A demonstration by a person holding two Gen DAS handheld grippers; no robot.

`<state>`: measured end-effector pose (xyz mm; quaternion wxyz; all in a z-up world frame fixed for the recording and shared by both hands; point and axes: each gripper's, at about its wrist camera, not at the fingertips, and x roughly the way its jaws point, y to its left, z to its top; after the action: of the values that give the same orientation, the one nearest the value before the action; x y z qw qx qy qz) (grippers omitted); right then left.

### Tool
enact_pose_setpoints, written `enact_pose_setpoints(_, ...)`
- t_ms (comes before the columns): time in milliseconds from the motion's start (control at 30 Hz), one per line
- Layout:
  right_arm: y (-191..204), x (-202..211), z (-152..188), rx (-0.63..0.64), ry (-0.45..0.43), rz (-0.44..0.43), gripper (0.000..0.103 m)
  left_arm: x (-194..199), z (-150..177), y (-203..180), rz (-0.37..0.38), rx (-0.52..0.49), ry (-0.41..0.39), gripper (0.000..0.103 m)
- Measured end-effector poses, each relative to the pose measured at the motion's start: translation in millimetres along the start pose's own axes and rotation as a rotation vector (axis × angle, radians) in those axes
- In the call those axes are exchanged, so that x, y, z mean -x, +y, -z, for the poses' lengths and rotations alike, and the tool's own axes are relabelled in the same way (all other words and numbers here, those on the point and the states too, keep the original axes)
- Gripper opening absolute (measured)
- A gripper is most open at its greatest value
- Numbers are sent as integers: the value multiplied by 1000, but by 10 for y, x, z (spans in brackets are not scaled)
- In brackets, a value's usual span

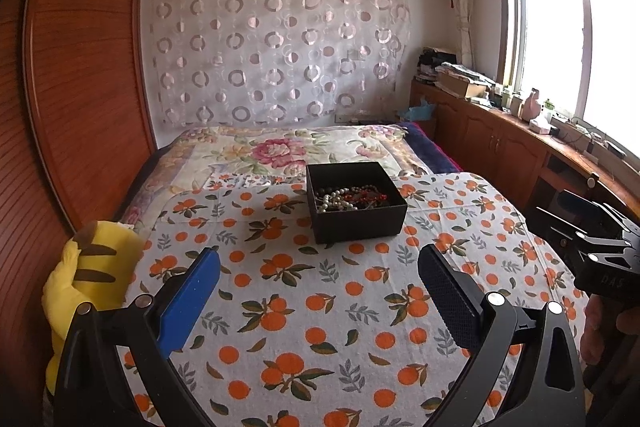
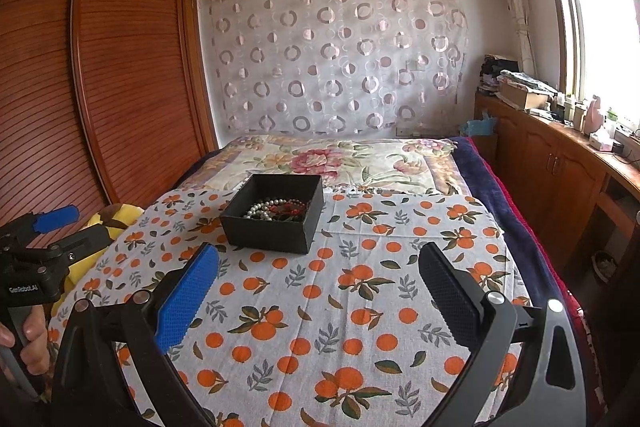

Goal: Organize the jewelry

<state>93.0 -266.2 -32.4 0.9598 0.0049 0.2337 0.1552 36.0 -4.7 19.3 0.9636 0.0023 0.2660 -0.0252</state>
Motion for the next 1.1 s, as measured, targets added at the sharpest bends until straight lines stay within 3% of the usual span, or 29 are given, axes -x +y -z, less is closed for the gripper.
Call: enact_pose_setpoints(1100, 12, 8, 10, 0, -2, -2, 101, 49, 0, -10, 3, -1, -4, 96)
